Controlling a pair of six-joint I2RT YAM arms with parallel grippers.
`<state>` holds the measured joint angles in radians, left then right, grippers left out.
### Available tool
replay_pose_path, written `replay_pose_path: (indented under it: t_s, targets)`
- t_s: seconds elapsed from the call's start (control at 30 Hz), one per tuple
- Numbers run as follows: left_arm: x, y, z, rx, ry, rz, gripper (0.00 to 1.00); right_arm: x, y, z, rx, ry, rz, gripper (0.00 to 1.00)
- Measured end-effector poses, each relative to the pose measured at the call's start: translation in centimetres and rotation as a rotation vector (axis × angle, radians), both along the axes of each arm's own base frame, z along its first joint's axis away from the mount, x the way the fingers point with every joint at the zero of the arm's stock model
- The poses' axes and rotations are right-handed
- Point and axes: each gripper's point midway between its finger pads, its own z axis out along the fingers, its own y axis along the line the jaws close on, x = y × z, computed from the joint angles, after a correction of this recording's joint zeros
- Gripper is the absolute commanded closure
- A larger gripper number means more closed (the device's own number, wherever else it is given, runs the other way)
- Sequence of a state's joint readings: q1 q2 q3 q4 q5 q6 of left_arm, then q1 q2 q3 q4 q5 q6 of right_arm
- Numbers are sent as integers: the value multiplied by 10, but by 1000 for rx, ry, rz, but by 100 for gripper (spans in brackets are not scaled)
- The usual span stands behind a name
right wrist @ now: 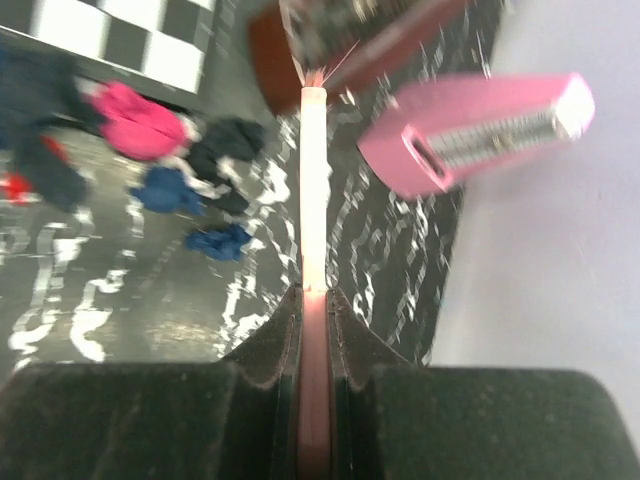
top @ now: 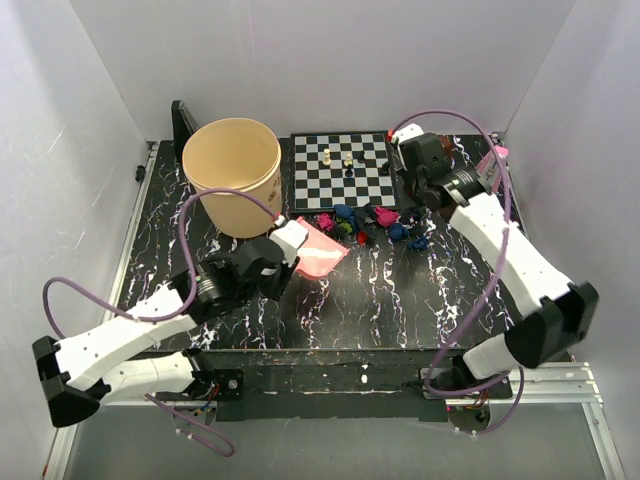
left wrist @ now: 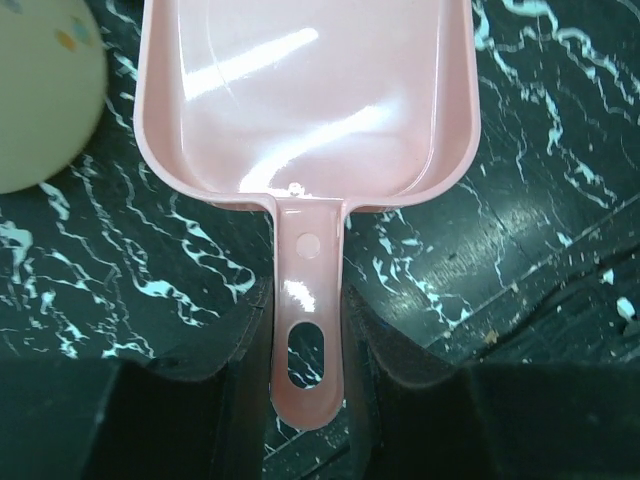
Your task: Sweep away the paper scraps from the table
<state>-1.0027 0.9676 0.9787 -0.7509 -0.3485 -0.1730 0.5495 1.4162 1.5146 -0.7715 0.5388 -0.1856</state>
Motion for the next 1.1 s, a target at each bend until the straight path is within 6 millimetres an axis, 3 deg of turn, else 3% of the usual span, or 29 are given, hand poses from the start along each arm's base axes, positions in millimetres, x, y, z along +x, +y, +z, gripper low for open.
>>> replay_pose_path:
  t_s: [0.13, 0.27, 0.5, 0.63, 0.77, 0.87, 0.97, 1.03, 1.1]
  targets:
    - [-7, -12, -28, 64, 113, -41, 100, 14, -37, -44, -115, 124, -168, 99]
    - [-18, -21, -57, 120, 232, -75, 100, 25, -48, -74, -187, 196, -217, 99]
    - [-29, -42, -79, 86, 353, -85, 100, 47, -30, -121, -229, 308, -181, 99]
    - [-27, -57, -82, 35, 369, -86, 100, 38, -4, -144, -237, 390, -73, 99]
    - [-24, -67, -94, 38, 388, -86, 100, 15, 35, -139, -157, 434, 74, 99]
    - [-22, -72, -100, 40, 392, -84, 100, -1, 56, -114, -48, 408, 156, 99]
    - [-19, -75, -101, 25, 380, -73, 100, -5, 49, -75, 17, 317, 148, 99]
    - [-17, -76, -102, 19, 370, -69, 100, 1, 34, -61, 9, 285, 95, 99]
    - [-15, -77, -104, 21, 364, -65, 100, 12, 22, -60, -22, 278, 39, 99]
